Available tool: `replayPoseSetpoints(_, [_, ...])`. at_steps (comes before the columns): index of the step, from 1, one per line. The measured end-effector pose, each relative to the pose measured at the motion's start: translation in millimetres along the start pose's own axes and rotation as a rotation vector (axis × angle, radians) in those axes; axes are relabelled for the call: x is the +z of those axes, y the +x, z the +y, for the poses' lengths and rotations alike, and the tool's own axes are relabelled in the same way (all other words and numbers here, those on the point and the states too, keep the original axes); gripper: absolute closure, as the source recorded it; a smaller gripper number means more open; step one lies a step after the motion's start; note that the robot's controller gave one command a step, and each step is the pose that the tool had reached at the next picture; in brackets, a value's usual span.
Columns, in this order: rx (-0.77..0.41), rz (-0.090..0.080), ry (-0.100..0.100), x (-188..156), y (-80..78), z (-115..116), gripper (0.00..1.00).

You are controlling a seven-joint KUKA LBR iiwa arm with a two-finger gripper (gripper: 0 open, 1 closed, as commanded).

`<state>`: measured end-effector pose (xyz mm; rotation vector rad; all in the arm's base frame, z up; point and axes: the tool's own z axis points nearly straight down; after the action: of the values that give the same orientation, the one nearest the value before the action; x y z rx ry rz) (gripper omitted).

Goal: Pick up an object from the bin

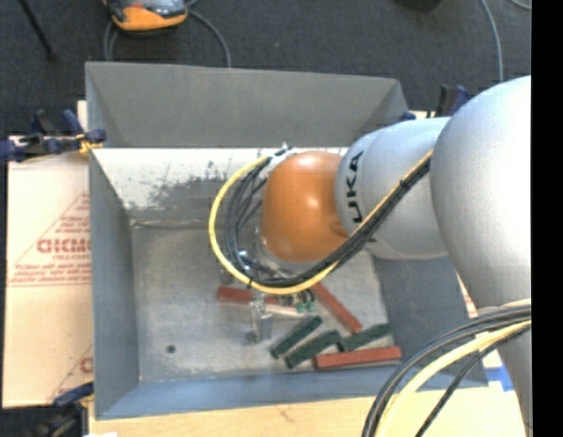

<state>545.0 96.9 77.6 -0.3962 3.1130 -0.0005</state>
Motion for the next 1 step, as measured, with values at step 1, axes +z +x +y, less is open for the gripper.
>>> replayPoseSetpoints(1, [0.064,-0.001,-0.002,6.6,-2.1,-14.4,1.00])
